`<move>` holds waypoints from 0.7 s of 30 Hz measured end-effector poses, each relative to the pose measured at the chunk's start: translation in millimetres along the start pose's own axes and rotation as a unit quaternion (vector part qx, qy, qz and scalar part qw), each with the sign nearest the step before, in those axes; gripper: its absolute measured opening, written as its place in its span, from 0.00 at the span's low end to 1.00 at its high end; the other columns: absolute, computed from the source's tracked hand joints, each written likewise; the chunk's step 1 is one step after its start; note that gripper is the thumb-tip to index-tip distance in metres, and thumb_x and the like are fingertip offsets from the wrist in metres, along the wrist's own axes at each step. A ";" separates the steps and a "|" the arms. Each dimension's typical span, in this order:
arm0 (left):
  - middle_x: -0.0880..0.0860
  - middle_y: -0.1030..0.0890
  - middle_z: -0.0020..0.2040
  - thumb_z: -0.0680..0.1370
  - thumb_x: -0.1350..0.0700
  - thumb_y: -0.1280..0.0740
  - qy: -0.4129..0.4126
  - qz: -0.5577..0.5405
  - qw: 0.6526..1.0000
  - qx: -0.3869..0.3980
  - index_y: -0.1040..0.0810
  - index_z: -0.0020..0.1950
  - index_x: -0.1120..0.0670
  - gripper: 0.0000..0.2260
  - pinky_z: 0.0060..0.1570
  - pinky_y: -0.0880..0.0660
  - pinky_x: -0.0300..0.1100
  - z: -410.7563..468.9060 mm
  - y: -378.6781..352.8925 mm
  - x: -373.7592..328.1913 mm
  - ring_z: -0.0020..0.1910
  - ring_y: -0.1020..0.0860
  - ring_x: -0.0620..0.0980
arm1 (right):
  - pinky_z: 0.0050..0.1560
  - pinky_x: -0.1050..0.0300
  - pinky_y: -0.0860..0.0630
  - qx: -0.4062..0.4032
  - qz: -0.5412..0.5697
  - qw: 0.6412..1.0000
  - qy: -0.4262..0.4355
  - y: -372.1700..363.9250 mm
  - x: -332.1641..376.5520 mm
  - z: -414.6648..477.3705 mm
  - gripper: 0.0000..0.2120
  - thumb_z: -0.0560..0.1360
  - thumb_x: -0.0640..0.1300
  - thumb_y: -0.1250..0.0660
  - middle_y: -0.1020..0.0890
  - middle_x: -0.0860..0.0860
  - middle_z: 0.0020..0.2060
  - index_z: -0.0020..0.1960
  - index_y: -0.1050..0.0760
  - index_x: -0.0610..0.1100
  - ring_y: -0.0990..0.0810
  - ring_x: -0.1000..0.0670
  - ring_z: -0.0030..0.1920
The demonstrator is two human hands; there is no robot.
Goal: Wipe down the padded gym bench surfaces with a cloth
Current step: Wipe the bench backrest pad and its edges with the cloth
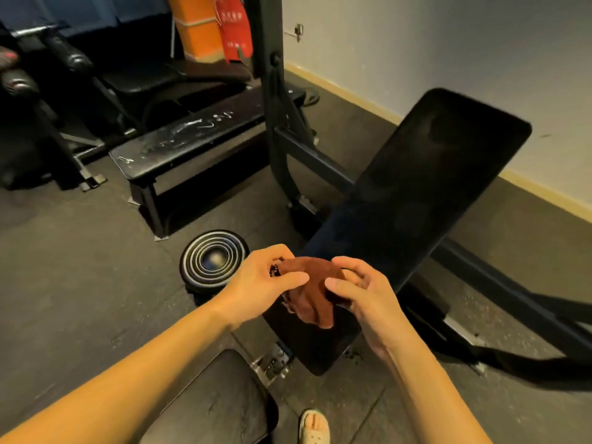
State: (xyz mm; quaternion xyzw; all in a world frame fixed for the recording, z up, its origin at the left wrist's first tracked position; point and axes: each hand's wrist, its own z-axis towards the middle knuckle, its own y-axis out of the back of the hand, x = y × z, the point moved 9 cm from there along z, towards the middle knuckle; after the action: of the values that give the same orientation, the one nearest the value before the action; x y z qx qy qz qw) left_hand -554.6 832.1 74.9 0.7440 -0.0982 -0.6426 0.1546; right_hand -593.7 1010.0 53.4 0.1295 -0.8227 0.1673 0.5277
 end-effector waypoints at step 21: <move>0.44 0.18 0.47 0.68 0.46 0.20 -0.008 0.121 0.952 -0.282 0.23 0.54 0.42 0.18 0.47 0.20 0.41 -35.4 138.8 -186.0 0.46 0.19 0.42 | 0.56 0.47 0.18 0.190 -0.044 0.963 0.187 -121.7 243.8 17.0 0.11 0.80 0.37 0.33 0.13 0.45 0.50 0.59 0.17 0.44 0.14 0.45 0.54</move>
State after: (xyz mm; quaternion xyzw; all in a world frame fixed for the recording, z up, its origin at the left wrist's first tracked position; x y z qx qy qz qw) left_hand -541.1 770.5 301.1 0.6477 -0.0033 -0.6262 0.4340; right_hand -660.2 883.2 285.8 0.2296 -0.6561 0.3183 0.6446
